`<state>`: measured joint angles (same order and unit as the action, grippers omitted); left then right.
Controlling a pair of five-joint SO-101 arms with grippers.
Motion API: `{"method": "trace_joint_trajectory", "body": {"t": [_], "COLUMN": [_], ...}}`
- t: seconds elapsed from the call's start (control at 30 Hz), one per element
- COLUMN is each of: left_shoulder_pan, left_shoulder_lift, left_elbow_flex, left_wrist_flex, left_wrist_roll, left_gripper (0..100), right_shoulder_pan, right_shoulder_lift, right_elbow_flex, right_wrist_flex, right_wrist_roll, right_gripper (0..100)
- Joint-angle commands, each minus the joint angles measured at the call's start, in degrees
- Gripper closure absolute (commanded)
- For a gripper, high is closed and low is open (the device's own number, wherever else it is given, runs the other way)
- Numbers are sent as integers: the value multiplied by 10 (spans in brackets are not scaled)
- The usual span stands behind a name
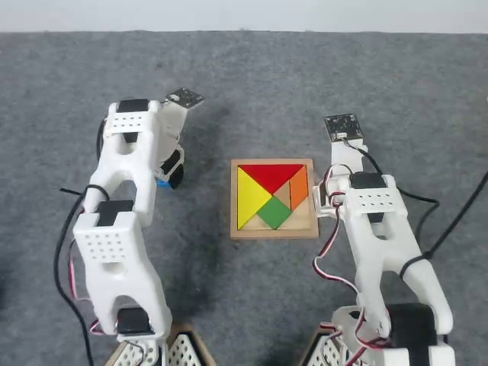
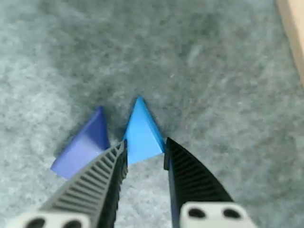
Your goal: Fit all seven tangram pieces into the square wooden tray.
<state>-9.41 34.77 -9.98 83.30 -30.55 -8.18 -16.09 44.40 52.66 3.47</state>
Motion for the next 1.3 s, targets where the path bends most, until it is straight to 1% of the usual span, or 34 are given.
{"method": "trace_joint_trajectory", "body": {"t": [0.0, 0.2, 0.4, 0.57, 0.63, 0.73, 0.83, 0.9, 0.97, 1.03, 1.17, 1.27], "left_shoulder_pan": [-4, -1, -4, 0, 1, 9, 30, 48, 67, 95, 190, 265], "left_shoulder_lift": [-20, 39, 39, 34, 33, 33, 33, 33, 11, -32, -154, -270], "left_elbow_flex": [2, 0, -15, -30, -48, -102, -175, -226, -242, -213, -72, 60], "left_wrist_flex": [-16, -15, -7, -4, 3, 59, 132, 175, 174, 174, 167, 123], "left_wrist_roll": [-11, -11, -12, -11, -9, -9, -9, -6, 18, 18, 14, -11], "left_gripper": [869, 852, 859, 976, 991, 990, 991, 991, 991, 991, 991, 991], "right_shoulder_pan": [8, 8, 8, 8, 7, 7, 8, 9, 16, 34, 87, 101], "right_shoulder_lift": [-3, -3, -3, -3, -3, -3, -8, -10, -11, -17, -65, -126], "right_elbow_flex": [-9, -9, -9, -9, -9, -9, -9, -9, -9, -7, 12, 64], "right_wrist_flex": [-10, -10, -10, -10, -10, -10, -10, -10, -12, -23, -36, -67], "right_wrist_roll": [-2, -2, -2, -2, -2, -2, -2, -2, -2, -2, -7, -6], "right_gripper": [800, 800, 800, 800, 800, 800, 803, 847, 925, 976, 983, 992]}}
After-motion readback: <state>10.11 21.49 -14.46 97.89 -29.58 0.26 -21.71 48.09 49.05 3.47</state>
